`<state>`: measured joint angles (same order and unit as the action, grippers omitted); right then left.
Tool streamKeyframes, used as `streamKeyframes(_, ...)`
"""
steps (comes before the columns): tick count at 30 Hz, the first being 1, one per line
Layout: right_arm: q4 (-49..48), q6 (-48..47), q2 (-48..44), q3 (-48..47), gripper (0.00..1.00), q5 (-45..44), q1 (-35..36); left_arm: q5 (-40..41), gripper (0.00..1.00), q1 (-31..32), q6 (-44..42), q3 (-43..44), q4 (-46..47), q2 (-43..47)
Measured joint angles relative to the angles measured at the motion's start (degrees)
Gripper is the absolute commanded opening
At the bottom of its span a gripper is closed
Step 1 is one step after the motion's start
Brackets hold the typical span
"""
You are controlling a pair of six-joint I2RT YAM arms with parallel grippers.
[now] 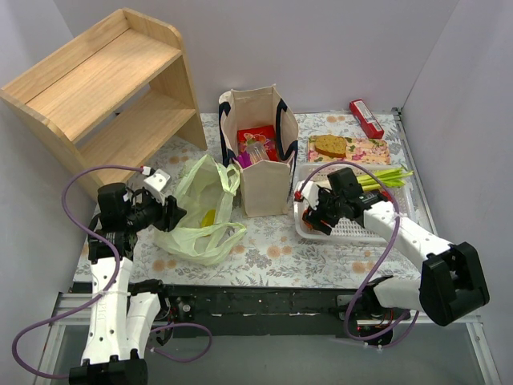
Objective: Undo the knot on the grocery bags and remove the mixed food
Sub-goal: Place the fake fruit in the bin.
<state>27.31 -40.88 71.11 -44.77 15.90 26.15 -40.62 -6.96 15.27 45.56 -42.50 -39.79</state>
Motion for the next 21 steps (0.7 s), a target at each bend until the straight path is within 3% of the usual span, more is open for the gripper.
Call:
streamKeyframes(2, -1.73, 0.04, 1.16, 0.63, 0.65, -2.78, 0.63, -0.04, 0.43, -0.02, 0.11, 0.0, 0.42, -0.02)
streamKeyframes(3, -2.32, 0.04, 1.51, 0.85, 0.54, -3.8, 0.79, -0.11, 0.43, -0.02, 0.15, 0.0, 0.59, -0.02)
streamKeyframes(6, -4.66, -0.24, 1.62, 1.05, 0.36, -6.34, 1.16, -0.15, 0.43, -0.02, 0.17, 0.0, 0.74, -0.02)
streamKeyframes(11, -5.68, 0.04, 1.62, 0.04, 0.23, -7.61, 1.14, -0.2, 0.43, -0.09, 0.22, -0.17, 0.94, 0.02)
streamKeyframes(13, -4.33, 0.24, 1.81, -1.01, 0.02, -6.45, 0.59, -0.26, 0.43, -0.15, 0.22, -0.22, 0.96, 0.04)
streamKeyframes(21, 4.09, 3.69, 8.9, -11.47, 0.01, 7.58, -10.73, -0.61, 0.43, -0.37, 0.33, -0.9, 1.14, 0.15)
